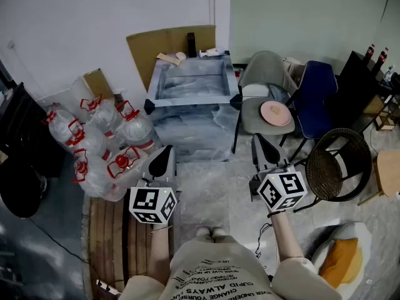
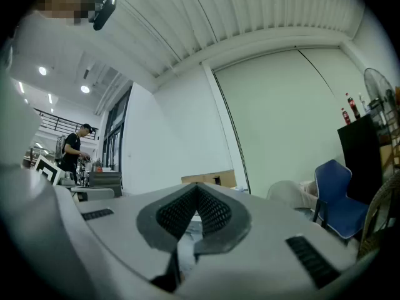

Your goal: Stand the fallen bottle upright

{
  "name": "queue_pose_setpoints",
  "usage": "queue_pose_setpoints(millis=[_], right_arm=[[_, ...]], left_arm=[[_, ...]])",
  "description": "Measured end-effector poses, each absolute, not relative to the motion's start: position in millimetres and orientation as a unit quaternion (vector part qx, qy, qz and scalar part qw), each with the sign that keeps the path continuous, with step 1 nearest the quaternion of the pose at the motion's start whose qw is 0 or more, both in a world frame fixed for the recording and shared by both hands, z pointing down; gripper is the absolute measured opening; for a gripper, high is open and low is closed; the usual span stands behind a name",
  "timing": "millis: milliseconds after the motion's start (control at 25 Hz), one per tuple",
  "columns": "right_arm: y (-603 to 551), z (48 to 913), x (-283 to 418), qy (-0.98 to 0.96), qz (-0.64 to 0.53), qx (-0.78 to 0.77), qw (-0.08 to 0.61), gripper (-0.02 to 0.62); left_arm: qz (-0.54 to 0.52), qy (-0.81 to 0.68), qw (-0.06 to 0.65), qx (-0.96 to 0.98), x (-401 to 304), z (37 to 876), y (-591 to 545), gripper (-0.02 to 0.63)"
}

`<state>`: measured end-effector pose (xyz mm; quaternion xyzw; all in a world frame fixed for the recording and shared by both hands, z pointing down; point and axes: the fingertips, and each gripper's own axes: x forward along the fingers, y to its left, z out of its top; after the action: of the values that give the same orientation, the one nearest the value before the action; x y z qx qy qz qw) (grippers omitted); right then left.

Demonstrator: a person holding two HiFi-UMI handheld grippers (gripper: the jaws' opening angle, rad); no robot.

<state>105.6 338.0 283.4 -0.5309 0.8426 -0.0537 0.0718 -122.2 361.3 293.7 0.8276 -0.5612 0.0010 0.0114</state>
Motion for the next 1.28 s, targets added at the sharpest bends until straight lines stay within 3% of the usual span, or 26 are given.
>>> queue_pose_setpoints(millis=[600, 640, 720, 960, 1280], right_arm=[[344.1, 290.3, 120.9, 0.847, -0.059, -0.524, 0.072, 0.008], [343.5, 291.4, 122.0, 0.847, -0.062, -0.523, 0.074, 0.032], [342.2, 293.9, 124.0, 0.849, -0.072, -0.517, 0.078, 0.137], [336.7, 297.0, 131.3, 0.853, -0.071, -0.51, 0.079, 0.274], [326.3, 301.8, 129.4, 0.86, -0.083, -0.498, 0.07, 0.319]], left_arm=[[-0.001, -0.566, 0.015, 0.824, -110.4, 295.3, 378.1, 0.026], [-0.002, -0.567, 0.015, 0.824, -109.1, 295.2, 378.4, 0.026], [-0.002, -0.568, 0.015, 0.823, -105.7, 295.4, 378.9, 0.026], [-0.001, -0.572, 0.017, 0.82, -95.0, 298.8, 381.0, 0.026], [0.002, -0.574, 0.026, 0.818, -91.1, 304.1, 369.9, 0.026]])
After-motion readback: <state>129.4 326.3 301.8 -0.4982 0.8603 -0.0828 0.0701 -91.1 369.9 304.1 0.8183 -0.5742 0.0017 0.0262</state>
